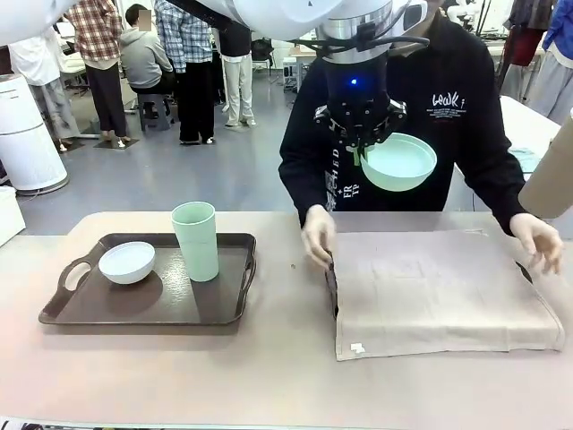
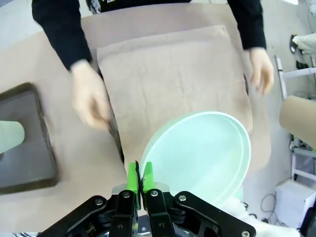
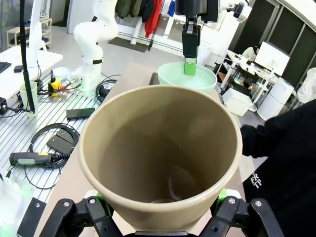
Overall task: Set up a tray with a mat and arrange the tableware.
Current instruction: Place the Picnic Bowl and Reusable plastic cup back onto the Handle tray in front of the human's position.
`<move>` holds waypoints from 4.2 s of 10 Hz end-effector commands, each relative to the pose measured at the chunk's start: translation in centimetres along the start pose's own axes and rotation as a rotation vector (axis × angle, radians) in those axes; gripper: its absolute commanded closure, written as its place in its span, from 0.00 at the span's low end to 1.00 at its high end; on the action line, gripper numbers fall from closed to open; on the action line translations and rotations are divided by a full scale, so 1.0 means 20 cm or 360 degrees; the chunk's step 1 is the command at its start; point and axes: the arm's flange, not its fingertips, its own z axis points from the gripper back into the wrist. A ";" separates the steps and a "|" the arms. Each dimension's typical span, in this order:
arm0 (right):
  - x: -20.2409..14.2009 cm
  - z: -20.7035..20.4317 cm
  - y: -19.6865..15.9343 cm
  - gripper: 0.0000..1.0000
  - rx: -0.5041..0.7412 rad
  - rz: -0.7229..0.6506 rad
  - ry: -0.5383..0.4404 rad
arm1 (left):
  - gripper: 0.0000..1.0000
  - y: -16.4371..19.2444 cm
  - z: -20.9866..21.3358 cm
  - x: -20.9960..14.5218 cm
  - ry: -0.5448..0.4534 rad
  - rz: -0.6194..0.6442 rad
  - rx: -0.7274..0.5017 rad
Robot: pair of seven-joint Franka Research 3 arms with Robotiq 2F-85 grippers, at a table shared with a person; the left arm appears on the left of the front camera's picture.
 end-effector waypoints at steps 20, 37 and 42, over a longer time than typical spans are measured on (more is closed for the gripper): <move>-0.57 -0.44 -0.34 0.14 0.0416 -0.0220 0.0040 | 0.96 0.00 -0.52 0.16 0.0148 0.0015 0.0000; -0.99 -0.69 -0.40 0.14 0.0293 -0.0232 0.0016 | 0.96 -0.01 -1.12 0.07 0.0297 -0.0120 0.0062; -1.08 -0.72 -0.40 0.14 0.0303 -0.0260 -0.0006 | 0.96 0.05 -1.33 0.11 0.0324 -0.0047 0.0003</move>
